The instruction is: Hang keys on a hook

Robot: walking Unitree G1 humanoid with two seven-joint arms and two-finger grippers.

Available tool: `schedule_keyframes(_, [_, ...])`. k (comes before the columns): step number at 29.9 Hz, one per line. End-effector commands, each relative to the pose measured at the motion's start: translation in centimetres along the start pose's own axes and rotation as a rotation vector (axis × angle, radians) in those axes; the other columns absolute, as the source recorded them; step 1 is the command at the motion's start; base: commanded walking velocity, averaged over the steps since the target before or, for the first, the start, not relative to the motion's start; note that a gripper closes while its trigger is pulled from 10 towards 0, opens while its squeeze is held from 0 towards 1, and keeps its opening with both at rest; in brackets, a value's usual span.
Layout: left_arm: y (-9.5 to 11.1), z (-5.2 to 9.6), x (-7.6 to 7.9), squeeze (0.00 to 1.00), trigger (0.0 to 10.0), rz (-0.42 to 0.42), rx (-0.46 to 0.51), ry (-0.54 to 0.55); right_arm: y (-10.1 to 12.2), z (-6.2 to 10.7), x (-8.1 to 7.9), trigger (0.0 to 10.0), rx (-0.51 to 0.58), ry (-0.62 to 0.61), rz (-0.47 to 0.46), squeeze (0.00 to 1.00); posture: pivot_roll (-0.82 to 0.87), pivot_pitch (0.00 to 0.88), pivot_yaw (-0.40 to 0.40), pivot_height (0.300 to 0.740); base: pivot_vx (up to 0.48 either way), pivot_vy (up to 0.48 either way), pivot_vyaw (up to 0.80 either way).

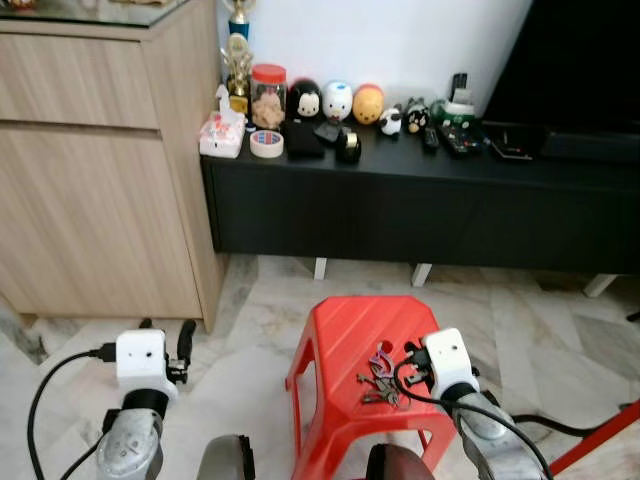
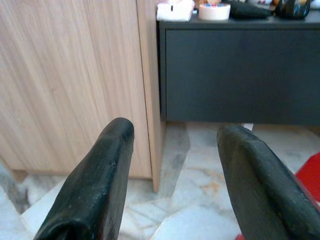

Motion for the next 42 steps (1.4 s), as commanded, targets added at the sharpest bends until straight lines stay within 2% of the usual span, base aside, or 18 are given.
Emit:
schedule_keyframes(1, [0.5,-0.3,0.8,0.0,10.0,0.007,0.007,-0.012,0.2,-0.2,0.4,10.0,-0.012,0.006,0.019,0.0,0.14,0.0,-0.162,0.593,0.0,0.0,0.0])
schedule_keyframes(7, [1.7,-0.2,0.7,0.0,10.0,0.008,0.033,0.012,0.7,-0.6,-0.2,10.0,0.012,0.032,-0.011,0.0,0.22,0.0,-0.18,0.593,0.0,0.0,0.0])
schedule_keyframes(10, [2.2,0.3,0.2,0.0,10.0,-0.016,0.037,0.008,1.1,-1.1,-0.6,10.0,0.035,0.005,-0.072,0.0,0.22,0.0,-0.138,0.574,0.0,0.0,0.0])
schedule_keyframes(16, [2.0,0.1,-0.6,0.0,10.0,-0.038,0.018,-0.005,1.1,-1.3,-1.4,10.0,0.036,-0.005,-0.1,0.0,0.19,0.0,-0.093,0.574,0.0,0.0,0.0])
schedule_keyframes(18, [2.1,-0.4,-0.6,0.0,10.0,-0.044,0.017,-0.017,0.9,-1.3,-0.9,10.0,0.032,-0.044,-0.216,0.0,0.18,0.0,-0.078,0.574,0.0,0.0,0.0])
schedule_keyframes(21, [2.1,-0.9,-0.7,0.0,10.0,-0.049,0.012,-0.023,0.7,-1.5,-0.3,10.0,0.024,-0.087,-0.29,0.0,0.15,0.0,-0.039,0.574,0.0,0.0,0.0])
schedule_keyframes(22, [2.5,-1.2,-0.4,0.0,10.0,-0.054,0.018,-0.042,1.0,-1.5,0.4,10.0,0.043,-0.129,-0.358,0.0,0.11,0.0,-0.017,0.574,0.0,0.0,0.0])
schedule_keyframes(23, [2.5,-1.2,-0.4,0.0,10.0,-0.054,0.018,-0.042,1.0,-1.5,0.4,10.0,0.043,-0.129,-0.358,0.0,0.11,0.0,-0.017,0.574,0.0,0.0,0.0])
schedule_keyframes(24, [2.6,-1.5,0.2,0.0,10.0,-0.052,0.019,-0.068,1.1,-1.3,1.1,10.0,0.058,-0.157,-0.39,0.0,0.09,0.0,-0.009,0.574,0.0,0.0,0.0])
schedule_keyframes(29, [2.3,-2.1,1.4,0.0,10.0,-0.045,0.006,-0.11,0.3,-0.7,1.6,10.0,0.045,-0.168,-0.334,0.0,0.05,0.0,0.021,0.574,0.0,0.0,0.0])
schedule_keyframes(33, [2.4,-2.2,1.8,0.0,10.0,-0.043,0.007,-0.121,-0.1,-0.8,1.3,10.0,0.019,-0.139,-0.303,0.0,0.05,0.0,0.016,0.574,0.0,0.0,0.0])
schedule_keyframes(36, [2.4,-2.2,1.5,0.0,10.0,-0.04,0.004,-0.108,-1.5,-1.0,0.5,10.0,-0.065,-0.089,-0.207,0.0,0.07,0.0,-0.002,0.574,0.0,0.0,0.0])
schedule_keyframes(42, [2.4,-1.7,1.1,0.0,10.0,-0.04,0.006,-0.09,-1.9,-1.4,0.7,10.0,-0.111,-0.08,-0.206,0.0,0.09,0.0,-0.017,0.574,0.0,0.0,0.0])
Point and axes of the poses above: a point about 5 cm out from each wrist's last joint towards the gripper, its own z axis pointing back from the gripper into the wrist, its own y axis along the axis of the wrist's last joint, x = y × z, the point moved 6 cm from there along -z, pointing out of the wrist towards the gripper, and after that the axes turned 1 degree about -z, right-handed, at the moved point
